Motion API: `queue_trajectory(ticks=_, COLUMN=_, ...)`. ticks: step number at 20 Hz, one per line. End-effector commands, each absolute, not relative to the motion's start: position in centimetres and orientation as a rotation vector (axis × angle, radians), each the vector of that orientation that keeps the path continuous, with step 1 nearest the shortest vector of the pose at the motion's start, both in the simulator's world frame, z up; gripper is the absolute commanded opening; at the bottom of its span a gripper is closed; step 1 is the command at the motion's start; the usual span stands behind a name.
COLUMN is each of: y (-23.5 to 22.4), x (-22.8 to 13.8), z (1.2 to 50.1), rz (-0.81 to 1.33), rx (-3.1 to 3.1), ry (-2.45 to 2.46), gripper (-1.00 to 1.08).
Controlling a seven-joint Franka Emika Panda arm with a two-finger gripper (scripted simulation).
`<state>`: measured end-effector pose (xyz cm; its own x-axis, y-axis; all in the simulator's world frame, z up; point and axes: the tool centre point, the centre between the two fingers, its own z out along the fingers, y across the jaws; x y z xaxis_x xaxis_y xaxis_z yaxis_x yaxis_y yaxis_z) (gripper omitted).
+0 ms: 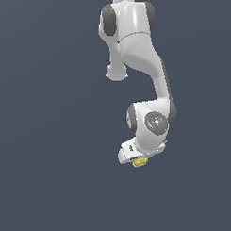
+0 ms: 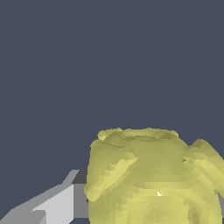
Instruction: Pick up the object and move it to a goal position.
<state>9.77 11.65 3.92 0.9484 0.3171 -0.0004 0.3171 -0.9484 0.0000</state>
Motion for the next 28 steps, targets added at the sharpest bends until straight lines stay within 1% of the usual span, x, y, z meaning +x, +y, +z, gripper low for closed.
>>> queue_trajectory(ticks=1, y=11.6, x=9.7, z=4.0, rz=0.0, rx=3.101, ry=0.505, gripper=-1.0)
queue_trajectory(ticks=8, y=10.7, x=9.1, z=4.3, rz=-0.001, rx=3.101, ry=0.504, gripper=-1.0)
queue_trajectory(ticks=15, y=8.6, x=7.4, z=5.1, rz=-0.001, rx=3.101, ry=0.504, gripper=-1.0)
queue_trajectory(ticks=21, y=5.4, x=4.9, z=6.3, rz=-0.001, rx=3.101, ry=0.504, gripper=-1.0)
queue_trajectory(ticks=28, y=0.7, x=1.2, z=8.1, rz=0.0, rx=3.101, ry=0.503, gripper=-1.0)
